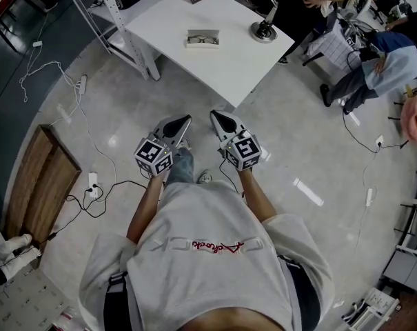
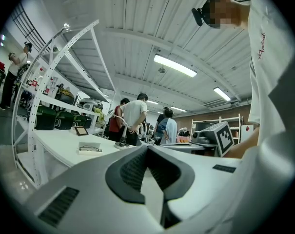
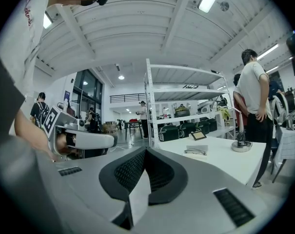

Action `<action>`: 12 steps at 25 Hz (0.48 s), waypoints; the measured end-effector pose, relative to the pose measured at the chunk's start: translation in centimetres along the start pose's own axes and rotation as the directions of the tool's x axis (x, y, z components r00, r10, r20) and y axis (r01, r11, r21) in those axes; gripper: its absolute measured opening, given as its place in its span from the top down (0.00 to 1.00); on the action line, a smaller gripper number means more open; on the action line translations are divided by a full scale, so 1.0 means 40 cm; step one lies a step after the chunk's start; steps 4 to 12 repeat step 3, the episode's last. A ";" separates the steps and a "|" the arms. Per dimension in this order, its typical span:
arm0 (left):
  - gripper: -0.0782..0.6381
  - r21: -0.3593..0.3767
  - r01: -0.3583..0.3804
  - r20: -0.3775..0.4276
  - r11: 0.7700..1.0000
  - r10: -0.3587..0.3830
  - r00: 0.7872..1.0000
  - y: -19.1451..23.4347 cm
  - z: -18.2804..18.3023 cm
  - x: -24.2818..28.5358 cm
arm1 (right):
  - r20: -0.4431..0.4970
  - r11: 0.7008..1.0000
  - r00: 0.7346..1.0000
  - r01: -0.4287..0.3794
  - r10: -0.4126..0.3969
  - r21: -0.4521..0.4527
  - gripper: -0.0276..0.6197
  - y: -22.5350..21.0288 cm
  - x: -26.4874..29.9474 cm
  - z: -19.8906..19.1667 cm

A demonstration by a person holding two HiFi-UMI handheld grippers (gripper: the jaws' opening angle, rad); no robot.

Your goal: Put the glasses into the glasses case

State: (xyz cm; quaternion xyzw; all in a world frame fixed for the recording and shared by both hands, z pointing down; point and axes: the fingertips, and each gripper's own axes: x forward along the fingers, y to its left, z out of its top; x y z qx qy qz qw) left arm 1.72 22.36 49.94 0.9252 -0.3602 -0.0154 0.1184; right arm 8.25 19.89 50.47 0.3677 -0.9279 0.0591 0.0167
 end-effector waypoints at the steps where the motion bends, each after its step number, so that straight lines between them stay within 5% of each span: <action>1: 0.87 0.001 0.000 0.000 1.000 0.000 1.000 -0.003 0.000 -0.001 | 0.000 1.000 1.000 0.000 0.000 0.000 0.96 0.002 -0.003 0.000; 12: 0.87 0.003 0.001 0.001 1.000 -0.001 1.000 -0.008 0.001 -0.002 | 0.000 1.000 1.000 0.000 0.000 -0.001 0.96 0.004 -0.008 0.000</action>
